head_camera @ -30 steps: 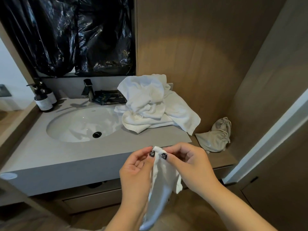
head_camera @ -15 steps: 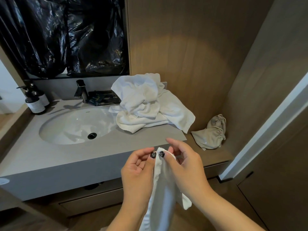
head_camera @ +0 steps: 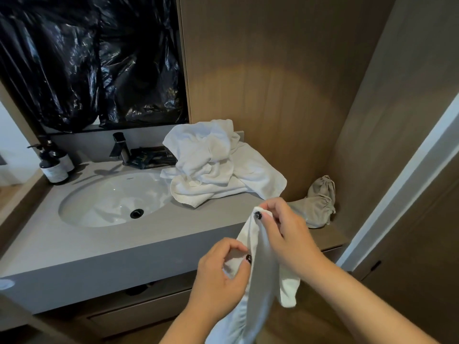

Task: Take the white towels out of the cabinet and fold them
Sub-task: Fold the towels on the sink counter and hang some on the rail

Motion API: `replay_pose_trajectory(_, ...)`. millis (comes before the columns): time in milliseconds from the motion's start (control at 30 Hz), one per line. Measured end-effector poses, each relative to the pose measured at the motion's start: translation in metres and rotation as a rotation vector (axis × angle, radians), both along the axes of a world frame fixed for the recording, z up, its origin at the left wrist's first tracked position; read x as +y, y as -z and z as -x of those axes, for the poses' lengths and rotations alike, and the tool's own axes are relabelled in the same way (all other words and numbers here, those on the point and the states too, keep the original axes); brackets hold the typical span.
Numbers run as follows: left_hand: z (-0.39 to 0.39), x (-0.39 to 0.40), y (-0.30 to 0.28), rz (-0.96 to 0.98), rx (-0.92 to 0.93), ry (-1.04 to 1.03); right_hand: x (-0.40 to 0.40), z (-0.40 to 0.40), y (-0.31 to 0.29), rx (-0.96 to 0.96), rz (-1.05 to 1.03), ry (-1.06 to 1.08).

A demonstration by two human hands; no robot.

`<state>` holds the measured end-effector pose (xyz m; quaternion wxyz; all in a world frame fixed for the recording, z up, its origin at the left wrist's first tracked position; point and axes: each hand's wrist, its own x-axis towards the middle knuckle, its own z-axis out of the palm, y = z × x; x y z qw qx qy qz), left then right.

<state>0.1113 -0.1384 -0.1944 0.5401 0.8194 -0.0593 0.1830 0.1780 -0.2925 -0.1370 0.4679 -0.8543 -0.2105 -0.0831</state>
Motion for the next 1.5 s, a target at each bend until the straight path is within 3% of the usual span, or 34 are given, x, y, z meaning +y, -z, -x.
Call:
replay_pose_trajectory(167, -0.011, -0.005, -0.01, -0.209, -0.05, -0.079, 0.001, -0.02, -0.046, -0.185, -0.006, -0.104)
replay_pose_trajectory(267, -0.026, -0.015, -0.018, -0.407, 0.141, -0.18, 0.001, -0.029, -0.064, -0.255, -0.028, -0.131)
replay_pose_trajectory(367, -0.043, -0.021, -0.02, -0.493, 0.379, -0.156, -0.002, -0.039, -0.073, -0.308, -0.017, -0.136)
replay_pose_trajectory(600, -0.062, -0.012, 0.004, -0.451, 0.461, -0.204, -0.039, -0.079, -0.08, -0.241, -0.099, 0.082)
replay_pose_trajectory(867, -0.069, -0.015, 0.021, -0.744, 0.479, -0.351, -0.086, -0.098, -0.056, -0.106, -0.145, 0.241)
replay_pose_trajectory(1033, -0.081, -0.047, 0.021, -0.497, 0.692, -0.407, -0.089, -0.082, -0.044, -0.107, -0.142, 0.105)
replay_pose_trajectory(1167, -0.091, -0.078, 0.018, -0.407, 0.623, -0.345, -0.086, -0.066, -0.045, -0.098, -0.146, -0.069)
replay_pose_trajectory(1367, -0.1, -0.087, 0.021, -0.434, 0.478, -0.383, -0.09, -0.064, -0.048, -0.088, -0.126, -0.209)
replay_pose_trajectory(1500, -0.103, -0.069, 0.045, -0.101, 0.469, -0.332, -0.1, -0.083, -0.047, -0.071, -0.167, -0.158)
